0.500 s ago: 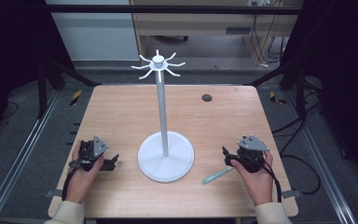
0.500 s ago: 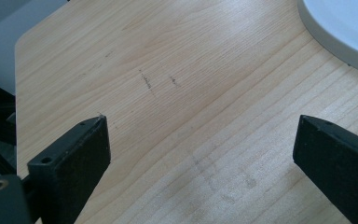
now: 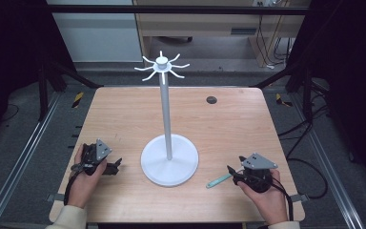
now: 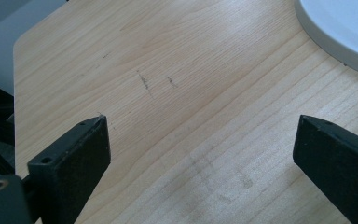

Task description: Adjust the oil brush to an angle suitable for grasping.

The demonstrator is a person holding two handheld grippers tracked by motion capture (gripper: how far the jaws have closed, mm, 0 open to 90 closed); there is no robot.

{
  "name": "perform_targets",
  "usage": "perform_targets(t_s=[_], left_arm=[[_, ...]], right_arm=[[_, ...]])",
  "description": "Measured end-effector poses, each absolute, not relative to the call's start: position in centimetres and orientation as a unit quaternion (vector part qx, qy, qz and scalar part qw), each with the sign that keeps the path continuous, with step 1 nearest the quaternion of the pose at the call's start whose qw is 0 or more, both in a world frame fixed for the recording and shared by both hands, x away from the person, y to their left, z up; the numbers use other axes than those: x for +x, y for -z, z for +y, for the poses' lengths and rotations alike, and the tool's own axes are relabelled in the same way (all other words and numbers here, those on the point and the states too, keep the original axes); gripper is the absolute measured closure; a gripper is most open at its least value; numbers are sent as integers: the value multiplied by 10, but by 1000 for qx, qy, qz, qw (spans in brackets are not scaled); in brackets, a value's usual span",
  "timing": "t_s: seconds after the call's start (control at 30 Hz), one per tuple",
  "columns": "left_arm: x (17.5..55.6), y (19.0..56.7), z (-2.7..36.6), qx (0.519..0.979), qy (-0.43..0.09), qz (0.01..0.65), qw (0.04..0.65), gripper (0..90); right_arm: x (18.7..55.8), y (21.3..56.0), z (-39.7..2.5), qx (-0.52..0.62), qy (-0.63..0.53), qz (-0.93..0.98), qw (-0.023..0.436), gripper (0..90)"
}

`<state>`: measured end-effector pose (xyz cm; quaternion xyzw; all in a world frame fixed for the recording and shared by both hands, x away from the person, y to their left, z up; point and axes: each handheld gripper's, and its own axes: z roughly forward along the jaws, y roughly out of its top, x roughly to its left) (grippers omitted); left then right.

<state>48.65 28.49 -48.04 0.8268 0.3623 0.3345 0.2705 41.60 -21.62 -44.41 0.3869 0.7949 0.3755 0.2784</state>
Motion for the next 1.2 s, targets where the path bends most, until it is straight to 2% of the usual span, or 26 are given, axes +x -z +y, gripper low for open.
perform_targets(t_s=[0.07,0.1,0.13,0.17,0.2,0.23,0.47,0.57,1.2], left_arm=[[486,481,285,827,-334,363,271,34],[486,481,285,827,-334,363,271,34],[487,481,285,827,-334,363,270,34],[487,481,285,827,-334,363,270,34],[487,481,285,827,-333,363,270,35],[487,481,285,827,-334,362,270,35],[487,480,284,829,-333,359,269,35],[487,481,284,829,-333,360,270,35],[487,481,283,833,-330,355,267,35]], right_arm=[[411,446,-215,384,-382,800,261,542],[411,446,-215,384,-382,800,261,542],[408,447,-213,376,-383,807,246,618],[408,447,-213,376,-383,807,246,618],[405,449,-211,370,-381,814,234,697],[404,449,-210,366,-379,818,230,738],[402,458,-200,336,-353,851,196,876],[402,460,-198,328,-343,859,192,900],[406,475,-179,283,-303,895,165,900]])
